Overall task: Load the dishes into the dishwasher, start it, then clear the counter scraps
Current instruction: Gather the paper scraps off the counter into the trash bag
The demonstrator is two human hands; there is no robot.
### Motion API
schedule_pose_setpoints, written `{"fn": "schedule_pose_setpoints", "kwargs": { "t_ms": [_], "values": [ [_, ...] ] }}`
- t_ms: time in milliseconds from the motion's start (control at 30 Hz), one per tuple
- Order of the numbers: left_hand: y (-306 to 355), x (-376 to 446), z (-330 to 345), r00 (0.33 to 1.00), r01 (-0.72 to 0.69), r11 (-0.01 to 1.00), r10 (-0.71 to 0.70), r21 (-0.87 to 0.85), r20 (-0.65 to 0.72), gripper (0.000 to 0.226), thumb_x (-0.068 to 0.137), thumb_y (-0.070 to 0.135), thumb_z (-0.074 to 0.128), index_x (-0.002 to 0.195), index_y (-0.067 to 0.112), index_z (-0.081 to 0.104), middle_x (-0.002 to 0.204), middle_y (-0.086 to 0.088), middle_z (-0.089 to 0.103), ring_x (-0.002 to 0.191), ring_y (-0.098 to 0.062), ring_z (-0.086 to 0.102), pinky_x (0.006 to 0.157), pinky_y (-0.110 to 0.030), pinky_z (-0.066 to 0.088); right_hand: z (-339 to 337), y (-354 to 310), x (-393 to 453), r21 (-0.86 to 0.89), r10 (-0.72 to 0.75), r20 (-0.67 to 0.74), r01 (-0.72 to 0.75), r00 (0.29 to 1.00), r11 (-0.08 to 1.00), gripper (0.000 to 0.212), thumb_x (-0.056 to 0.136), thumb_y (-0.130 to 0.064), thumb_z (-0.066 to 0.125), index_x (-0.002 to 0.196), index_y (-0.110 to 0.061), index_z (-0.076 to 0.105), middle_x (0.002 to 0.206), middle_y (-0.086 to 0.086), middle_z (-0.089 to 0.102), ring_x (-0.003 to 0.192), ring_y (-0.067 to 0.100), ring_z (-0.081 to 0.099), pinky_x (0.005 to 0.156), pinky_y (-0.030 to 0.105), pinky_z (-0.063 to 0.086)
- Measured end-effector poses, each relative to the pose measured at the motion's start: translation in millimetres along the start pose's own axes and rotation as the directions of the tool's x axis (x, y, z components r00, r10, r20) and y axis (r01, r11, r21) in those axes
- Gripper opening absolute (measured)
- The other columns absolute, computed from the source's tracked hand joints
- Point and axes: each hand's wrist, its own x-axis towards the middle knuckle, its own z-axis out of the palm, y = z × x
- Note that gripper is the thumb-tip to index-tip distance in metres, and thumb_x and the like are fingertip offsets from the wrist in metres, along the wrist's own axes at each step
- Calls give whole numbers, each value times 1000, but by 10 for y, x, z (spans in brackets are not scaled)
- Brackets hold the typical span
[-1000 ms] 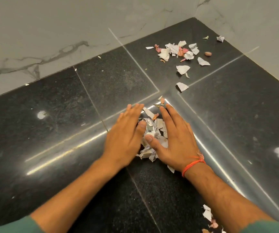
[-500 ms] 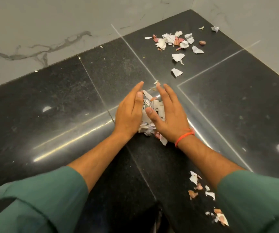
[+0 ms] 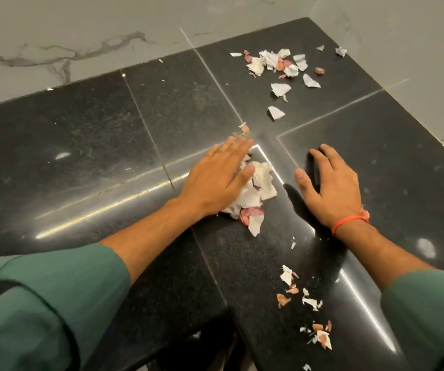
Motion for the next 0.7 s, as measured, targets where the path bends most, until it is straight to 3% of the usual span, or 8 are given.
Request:
{"fn": "schedule_pose_setpoints", "kwargs": {
  "t_ms": [100,200,267,333,433,533,600,700],
  "values": [
    [152,22,98,992,-113,992,115,-60,41,65,106,56,19,164,26,18,170,4,21,157,-9,10,129,-35,8,11,2,25,0,4,-16,-4,1000,1000,72,94,-64,33,143,-14,49,156,8,39,145,24,34,116,43,27],
    [285,175,91,997,-73,926,70,-370,-23,55,109,49,30,161,31,27,166,6,31,152,-11,30,125,-38,26,3,0,31,24,0,-18,0,1000,1000,69,96,-63,33,143,-15,49,157,5,38,145,21,33,116,44,27],
    [226,365,24,994,-43,884,-11,-465,-113,50,109,40,35,156,25,38,158,-2,44,143,-17,44,119,-43,36,13,1,12,27,-2,-21,3,1000,1000,69,96,-63,32,143,-15,49,157,4,38,145,20,33,115,43,26],
    [28,653,-83,980,22,916,-99,-401,-171,49,109,38,34,153,19,43,157,-5,46,147,-18,39,121,-44,33,13,21,24,38,10,-19,-9,1000,999,69,96,-63,31,144,-16,49,157,3,37,146,19,32,115,43,26],
    [-249,1011,-196,984,141,971,-159,-192,-82,58,106,45,27,156,17,38,162,-4,39,152,-19,30,125,-44,22,19,25,23,37,18,-17,-17,1000,999,70,96,-64,30,145,-18,47,158,2,36,147,19,31,116,43,26],
    [-248,1082,-153,999,-4,999,6,-45,48,55,108,41,25,158,19,34,162,-1,39,152,-19,29,126,-41,18,9,23,17,41,33,-14,-32,999,999,69,97,-64,28,146,-19,47,159,1,35,147,18,30,115,44,26],
    [-191,973,-150,988,-110,993,114,-50,99,53,109,37,27,160,22,29,163,1,37,154,-14,26,125,-36,18,12,11,16,43,30,-10,-29,1000,999,69,97,-63,28,145,-19,47,159,1,35,147,19,30,115,44,27],
    [-77,733,-153,973,-163,981,177,-107,145,57,107,38,27,162,23,26,165,3,34,151,-13,30,119,-30,25,18,6,19,52,20,-12,-20,1000,998,68,98,-62,27,145,-19,48,158,1,36,147,19,31,115,45,28]
  ]
}}
